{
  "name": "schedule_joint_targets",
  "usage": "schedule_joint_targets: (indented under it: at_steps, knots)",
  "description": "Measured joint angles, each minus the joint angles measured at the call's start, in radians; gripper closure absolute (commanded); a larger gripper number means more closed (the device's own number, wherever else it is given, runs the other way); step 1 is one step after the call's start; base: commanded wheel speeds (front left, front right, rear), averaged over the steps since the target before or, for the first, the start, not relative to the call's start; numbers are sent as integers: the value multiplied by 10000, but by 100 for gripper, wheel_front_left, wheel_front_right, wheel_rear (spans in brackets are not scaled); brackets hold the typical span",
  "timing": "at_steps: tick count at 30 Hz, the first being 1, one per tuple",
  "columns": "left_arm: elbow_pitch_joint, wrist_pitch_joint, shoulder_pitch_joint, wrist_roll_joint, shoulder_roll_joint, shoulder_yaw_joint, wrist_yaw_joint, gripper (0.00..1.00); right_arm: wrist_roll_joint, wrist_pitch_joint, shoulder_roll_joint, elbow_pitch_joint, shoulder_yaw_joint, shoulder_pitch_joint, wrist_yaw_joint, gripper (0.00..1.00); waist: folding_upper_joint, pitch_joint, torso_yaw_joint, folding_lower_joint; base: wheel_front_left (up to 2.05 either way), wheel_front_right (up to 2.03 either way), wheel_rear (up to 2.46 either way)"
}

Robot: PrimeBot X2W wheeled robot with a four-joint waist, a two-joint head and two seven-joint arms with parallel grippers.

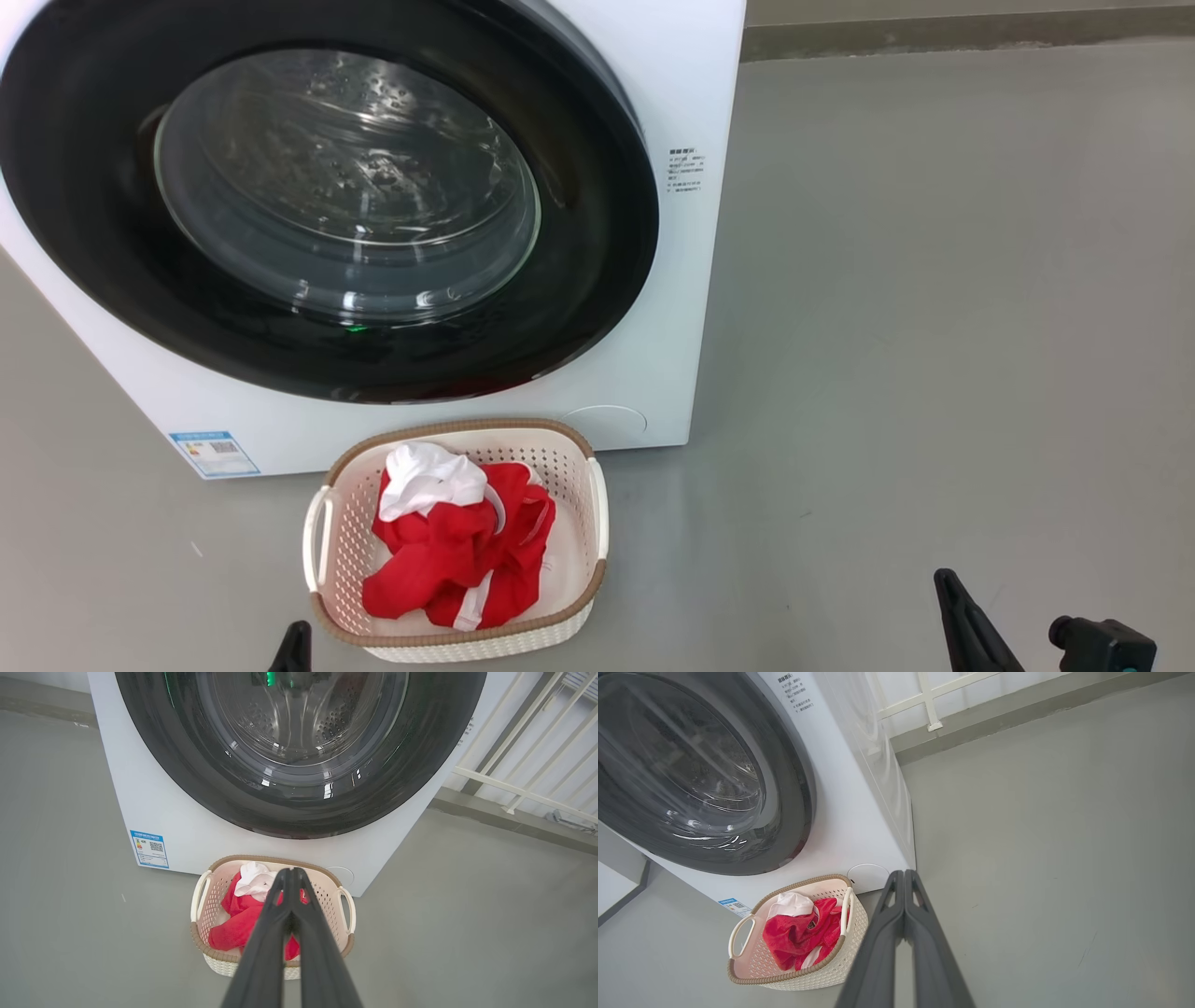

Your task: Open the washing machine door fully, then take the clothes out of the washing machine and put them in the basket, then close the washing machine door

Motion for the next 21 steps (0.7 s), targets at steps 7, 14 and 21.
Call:
schedule_joint_targets:
  at_steps: [7,14,21]
  knots:
    - [0,224,-35,-775,0,6,0,100,663,213,0,-63,-86,-40,0,100,0,1,18,0,0,0,0]
    - [-2,414,-47,-1542,0,13,0,100,1310,399,0,-117,-146,-49,0,100,0,-8,37,-1,0,0,0]
    - [-4,606,-190,-2293,0,23,0,100,1962,621,0,-176,-198,-239,0,100,0,-16,56,-1,0,0,0]
